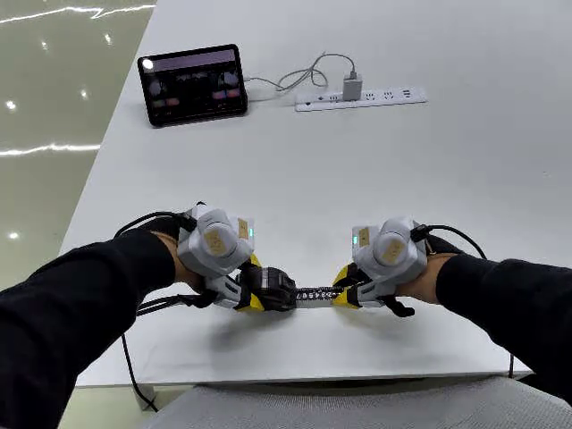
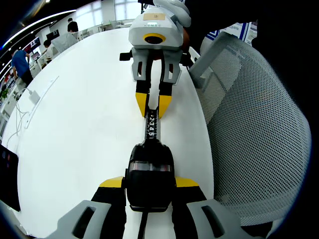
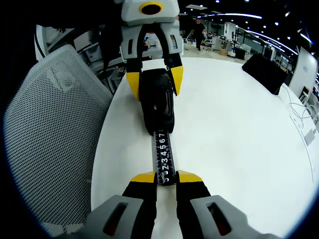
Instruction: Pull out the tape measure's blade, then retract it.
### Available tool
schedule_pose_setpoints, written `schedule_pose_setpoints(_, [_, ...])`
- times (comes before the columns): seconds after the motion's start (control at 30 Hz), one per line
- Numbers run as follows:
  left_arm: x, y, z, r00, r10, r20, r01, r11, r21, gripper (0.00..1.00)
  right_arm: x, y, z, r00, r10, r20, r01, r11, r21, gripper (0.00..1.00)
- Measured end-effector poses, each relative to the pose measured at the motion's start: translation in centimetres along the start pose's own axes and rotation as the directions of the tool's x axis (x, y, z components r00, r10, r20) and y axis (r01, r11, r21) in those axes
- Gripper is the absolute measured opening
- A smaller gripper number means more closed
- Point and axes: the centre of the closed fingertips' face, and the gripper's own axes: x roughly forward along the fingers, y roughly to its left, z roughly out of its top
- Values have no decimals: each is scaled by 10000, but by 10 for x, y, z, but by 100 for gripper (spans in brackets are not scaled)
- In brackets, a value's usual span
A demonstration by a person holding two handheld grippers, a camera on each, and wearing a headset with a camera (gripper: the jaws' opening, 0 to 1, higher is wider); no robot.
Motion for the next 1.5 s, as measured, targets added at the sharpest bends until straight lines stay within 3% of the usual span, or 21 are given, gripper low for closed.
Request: schedule_pose_setpoints(1.5, [0, 0, 1, 10000, 44, 27, -44, 10000, 12, 31, -22, -3, -23, 9998, -108, -141, 112, 9994, 314, 9])
